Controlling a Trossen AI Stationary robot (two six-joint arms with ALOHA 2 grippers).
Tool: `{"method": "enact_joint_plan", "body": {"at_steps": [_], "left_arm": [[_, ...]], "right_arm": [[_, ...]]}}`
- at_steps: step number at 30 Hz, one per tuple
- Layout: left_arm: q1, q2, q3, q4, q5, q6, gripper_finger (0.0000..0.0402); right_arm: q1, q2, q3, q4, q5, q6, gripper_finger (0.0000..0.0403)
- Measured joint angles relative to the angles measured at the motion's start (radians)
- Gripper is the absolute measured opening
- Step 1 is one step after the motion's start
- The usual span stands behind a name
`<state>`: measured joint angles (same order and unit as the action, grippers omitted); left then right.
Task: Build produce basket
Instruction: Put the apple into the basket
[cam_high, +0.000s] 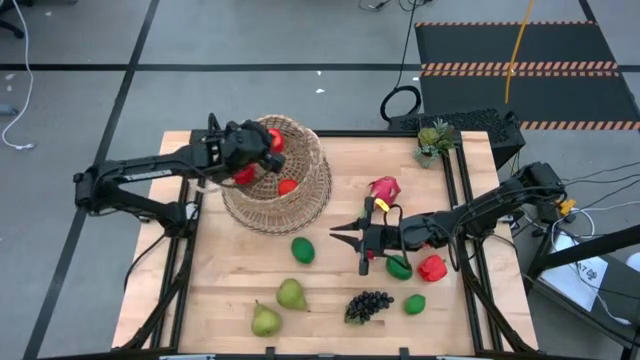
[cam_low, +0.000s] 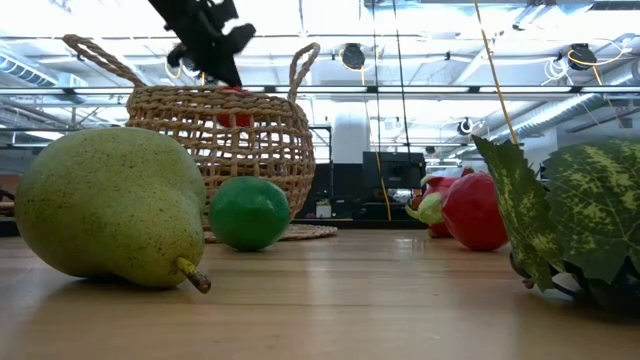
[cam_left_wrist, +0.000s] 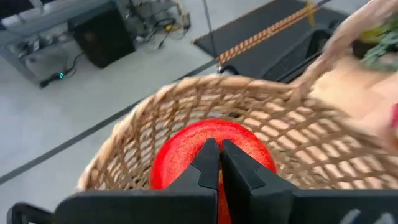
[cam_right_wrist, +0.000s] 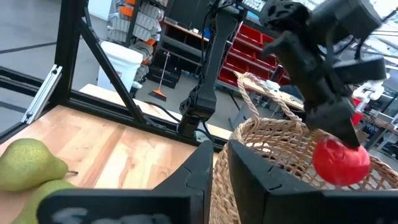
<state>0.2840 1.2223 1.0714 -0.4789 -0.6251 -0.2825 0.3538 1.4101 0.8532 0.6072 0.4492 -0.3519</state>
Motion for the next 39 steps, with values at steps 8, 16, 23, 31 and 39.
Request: {"method": "enact_joint_plan", "body": {"at_steps": [8, 16, 23, 31, 39], "left_arm": [[0.009, 0.063, 0.0, -0.019, 0.001, -0.042, 0.0004], [0.023, 0.124, 0.0, -0.046, 0.0, -0.129, 0.0006], [0.046, 0.186, 0.0, -0.039, -0.003, -0.133, 0.0011], [0.077, 0.24, 0.0, -0.03, 0.0, -0.143, 0.0008], [0.082, 0.246, -0.001, -0.032, 0.0, -0.138, 0.0039]], "right_arm": [[0.0, 0.0, 0.0, -0.014, 0.0, -0.001, 0.0043], [0.0, 0.0, 0.0, -0.015, 0.0, 0.0, 0.0043], [0.0, 0.0, 0.0, -0.014, 0.0, -0.002, 0.0043], [0.0, 0.0, 0.0, -0.015, 0.0, -0.002, 0.0043], [0.0, 0.0, 0.0, -0.015, 0.0, -0.002, 0.0043]]}}
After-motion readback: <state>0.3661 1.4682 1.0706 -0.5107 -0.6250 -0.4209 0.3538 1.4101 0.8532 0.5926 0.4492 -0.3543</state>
